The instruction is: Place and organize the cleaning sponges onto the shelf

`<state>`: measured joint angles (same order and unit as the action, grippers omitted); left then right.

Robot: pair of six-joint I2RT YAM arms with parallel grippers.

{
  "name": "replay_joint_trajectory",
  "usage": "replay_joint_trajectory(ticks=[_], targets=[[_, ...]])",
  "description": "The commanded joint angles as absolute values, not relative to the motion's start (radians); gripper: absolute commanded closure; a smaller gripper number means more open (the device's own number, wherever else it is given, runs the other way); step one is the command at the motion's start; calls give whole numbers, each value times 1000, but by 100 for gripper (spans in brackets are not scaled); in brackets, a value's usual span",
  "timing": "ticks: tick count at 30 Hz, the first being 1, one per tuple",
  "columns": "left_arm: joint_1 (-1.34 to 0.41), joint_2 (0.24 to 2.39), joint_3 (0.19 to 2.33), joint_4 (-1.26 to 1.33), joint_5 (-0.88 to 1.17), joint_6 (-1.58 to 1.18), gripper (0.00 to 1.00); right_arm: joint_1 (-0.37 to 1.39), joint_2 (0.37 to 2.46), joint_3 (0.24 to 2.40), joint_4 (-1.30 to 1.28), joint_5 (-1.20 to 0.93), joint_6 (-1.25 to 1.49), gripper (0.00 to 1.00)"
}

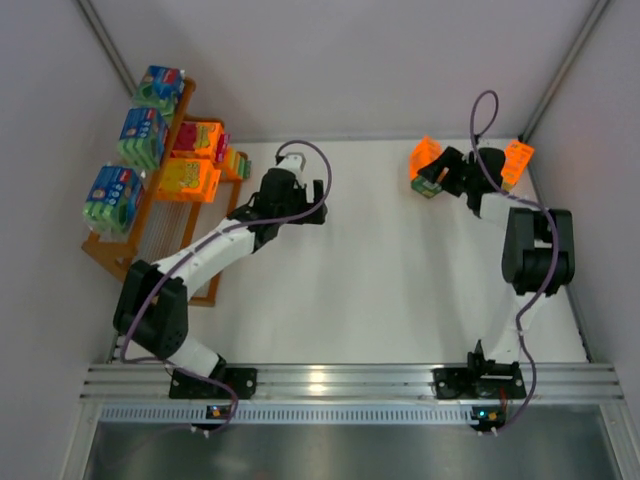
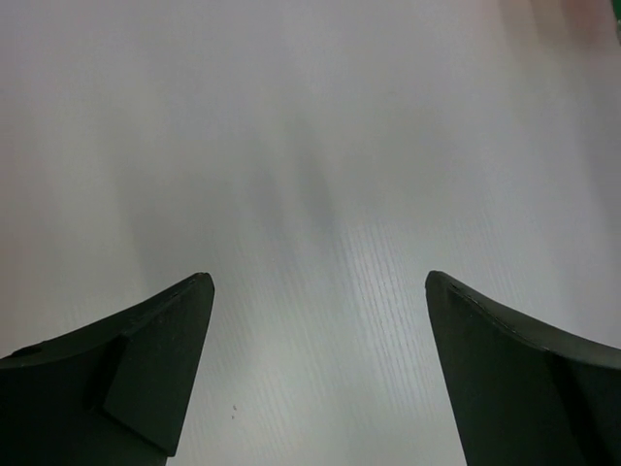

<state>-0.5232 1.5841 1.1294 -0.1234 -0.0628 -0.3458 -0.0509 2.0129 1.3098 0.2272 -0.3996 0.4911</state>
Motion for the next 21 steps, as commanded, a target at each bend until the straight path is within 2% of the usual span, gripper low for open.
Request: replay_joint_trajectory(ticks=[1, 4, 7, 9, 13, 15, 17, 21], targets=[[-512, 1482, 1082, -94, -124, -338, 3, 14, 1746, 1066, 601, -682, 684, 40], [-486, 1405, 1025, -106, -149, -341, 3, 148, 1628, 888, 747, -767, 843, 37], [-460, 1300, 976, -106, -163, -350, 3, 303, 1574, 702, 960, -732, 1070, 36], [-457, 1223, 948, -104, -187, -342, 2, 395, 1591, 616, 1229, -654, 1308, 35], [-453, 1129, 901, -110, -160, -350, 2, 469, 1789, 477, 1706, -560, 1635, 35], [-451, 1083, 888, -124, -170, -377, 2, 492, 1834, 479, 1710, -568, 1652, 39], [-451, 1059, 873, -140, -184, -383, 2, 538, 1855, 482, 1698, -551, 1612, 40], [-451, 1026, 841, -155, -187, -382, 2, 601, 1885, 519, 1522, -561, 1554, 22]])
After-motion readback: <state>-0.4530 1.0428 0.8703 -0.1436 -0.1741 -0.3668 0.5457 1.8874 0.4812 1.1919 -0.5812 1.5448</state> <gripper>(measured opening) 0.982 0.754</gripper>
